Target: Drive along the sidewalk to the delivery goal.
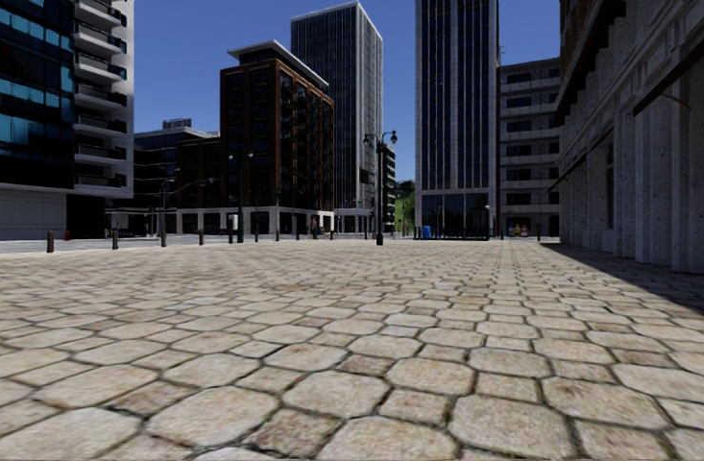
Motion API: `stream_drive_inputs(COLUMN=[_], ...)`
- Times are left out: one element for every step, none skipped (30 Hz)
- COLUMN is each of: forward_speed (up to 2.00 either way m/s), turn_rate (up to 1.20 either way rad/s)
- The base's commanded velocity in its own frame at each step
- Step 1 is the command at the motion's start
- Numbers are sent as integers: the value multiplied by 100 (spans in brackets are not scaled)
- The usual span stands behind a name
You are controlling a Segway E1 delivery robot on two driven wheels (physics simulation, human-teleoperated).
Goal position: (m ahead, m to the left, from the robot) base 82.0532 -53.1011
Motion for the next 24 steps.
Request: stream_drive_inputs(forward_speed=[200, 200, 200, 200, 200, 200, 200, 200, 200, 200, 200, 200, 200, 200, 200, 200, 200, 200, 200, 200, 200, 200, 200, 200], turn_rate=[0, 0, 0, 0, 0, 0, 0, 0, 0, 0, 0, 0, 0, 0, 0, 0, 0, 0, 0, 0, 0, 0, 0, 0])
